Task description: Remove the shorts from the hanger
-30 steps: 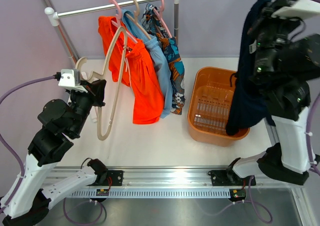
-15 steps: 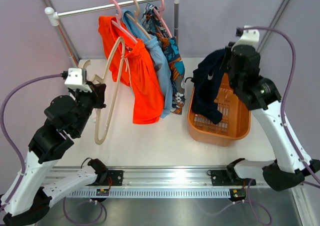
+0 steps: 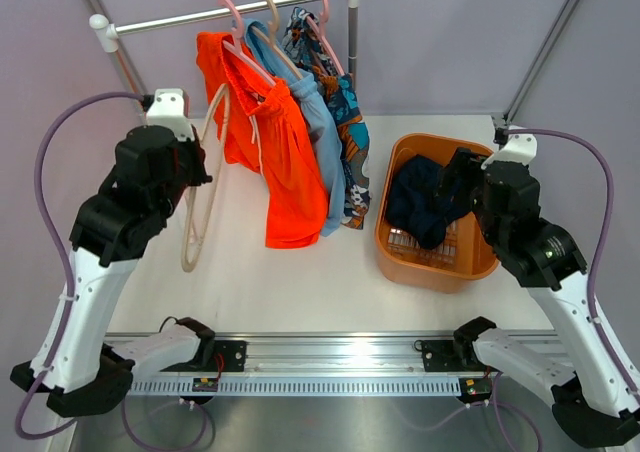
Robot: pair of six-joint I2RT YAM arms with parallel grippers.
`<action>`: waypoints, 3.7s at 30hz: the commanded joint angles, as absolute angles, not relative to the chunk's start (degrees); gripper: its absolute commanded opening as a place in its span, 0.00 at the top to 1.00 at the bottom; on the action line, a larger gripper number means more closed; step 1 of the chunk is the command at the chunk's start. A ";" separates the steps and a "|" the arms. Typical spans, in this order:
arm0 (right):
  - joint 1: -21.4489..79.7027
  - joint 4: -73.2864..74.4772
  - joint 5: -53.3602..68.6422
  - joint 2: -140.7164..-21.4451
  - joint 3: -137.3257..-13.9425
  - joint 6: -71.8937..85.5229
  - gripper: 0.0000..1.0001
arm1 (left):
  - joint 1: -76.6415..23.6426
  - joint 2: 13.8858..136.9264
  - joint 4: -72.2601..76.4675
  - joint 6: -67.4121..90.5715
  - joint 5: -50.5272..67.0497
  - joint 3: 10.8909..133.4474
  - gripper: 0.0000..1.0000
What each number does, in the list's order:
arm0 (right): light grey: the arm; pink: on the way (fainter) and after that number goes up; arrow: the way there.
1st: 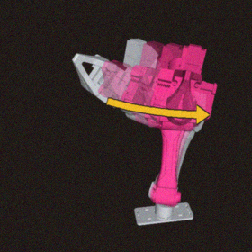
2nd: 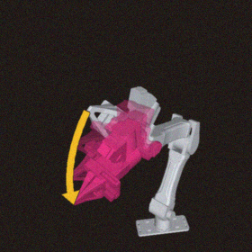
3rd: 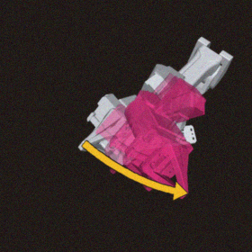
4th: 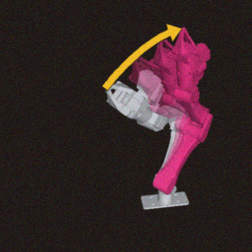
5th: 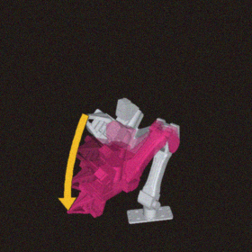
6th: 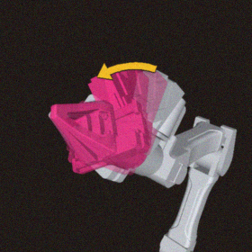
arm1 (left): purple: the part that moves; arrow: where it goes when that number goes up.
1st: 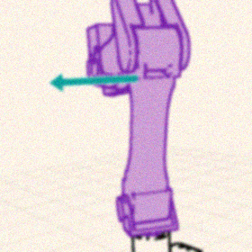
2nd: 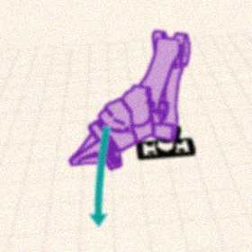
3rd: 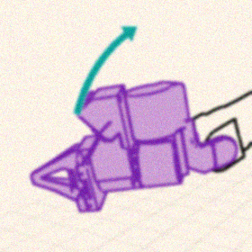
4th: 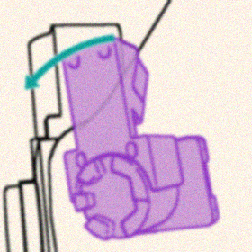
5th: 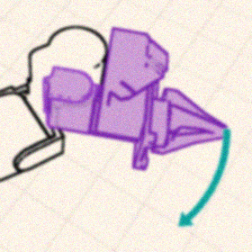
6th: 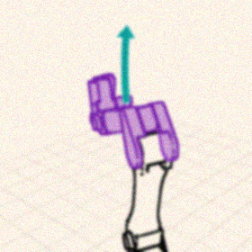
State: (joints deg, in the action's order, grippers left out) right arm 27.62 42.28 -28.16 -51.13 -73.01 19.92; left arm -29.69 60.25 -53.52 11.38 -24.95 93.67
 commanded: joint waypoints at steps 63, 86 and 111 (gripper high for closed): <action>27.33 34.63 -13.36 -56.69 -73.92 18.98 0.15 | -1.32 95.45 -43.16 11.60 -15.56 121.99 0.66; 27.42 34.63 -13.01 -56.43 -73.39 19.42 0.15 | -14.57 81.57 -41.40 6.77 -23.47 118.13 0.39; 27.42 38.23 -16.26 -53.35 -73.21 17.84 0.14 | -25.14 101.15 -23.38 11.34 -34.72 124.71 0.35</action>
